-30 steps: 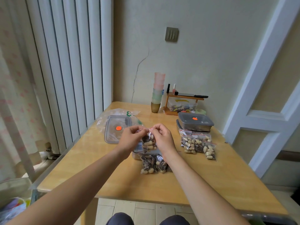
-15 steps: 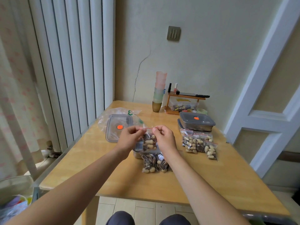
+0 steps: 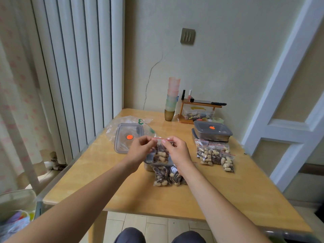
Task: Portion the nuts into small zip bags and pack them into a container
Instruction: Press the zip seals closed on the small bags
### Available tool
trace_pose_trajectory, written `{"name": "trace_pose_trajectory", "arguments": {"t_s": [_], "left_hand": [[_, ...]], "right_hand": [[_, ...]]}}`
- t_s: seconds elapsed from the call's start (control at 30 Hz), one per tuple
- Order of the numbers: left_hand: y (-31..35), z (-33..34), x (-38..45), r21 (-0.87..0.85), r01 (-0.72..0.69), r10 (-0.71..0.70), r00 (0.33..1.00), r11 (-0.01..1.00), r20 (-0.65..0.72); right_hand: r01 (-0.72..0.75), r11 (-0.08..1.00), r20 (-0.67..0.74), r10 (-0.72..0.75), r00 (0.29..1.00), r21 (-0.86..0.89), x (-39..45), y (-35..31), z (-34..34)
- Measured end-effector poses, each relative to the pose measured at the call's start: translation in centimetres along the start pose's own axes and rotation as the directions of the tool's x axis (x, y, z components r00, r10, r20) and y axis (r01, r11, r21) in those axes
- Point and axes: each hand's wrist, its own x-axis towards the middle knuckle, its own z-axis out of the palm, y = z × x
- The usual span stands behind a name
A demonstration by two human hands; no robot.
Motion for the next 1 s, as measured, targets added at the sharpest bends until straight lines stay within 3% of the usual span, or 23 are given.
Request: {"name": "trace_pose_trajectory", "arguments": {"t_s": [0.27,0.6,0.9,1.0], "left_hand": [[0.5,-0.2,0.0,0.044,-0.04,0.041,0.998,0.998,-0.037],[0.4,0.1,-0.6,0.123,-0.113,0.113,0.994,0.986,0.009],[-0.3,-0.3,-1.7,0.051,-0.142,0.146,0.986,0.989,-0.083],[-0.2,-0.4,-2.2,0.021,-0.146,0.147,0.987,0.989,-0.069]], "right_hand": [[-0.014,0.996,0.079,0.007,0.997,0.089,-0.4,0.0,0.1],[0.07,0.981,0.052,-0.061,0.997,-0.181,-0.2,-0.2,0.4],[0.079,0.997,0.133,-0.076,0.988,-0.015,-1.1,0.2,0.1],[0.106,0.993,0.118,-0.1,0.988,-0.043,-1.4,0.1,-0.1]]}}
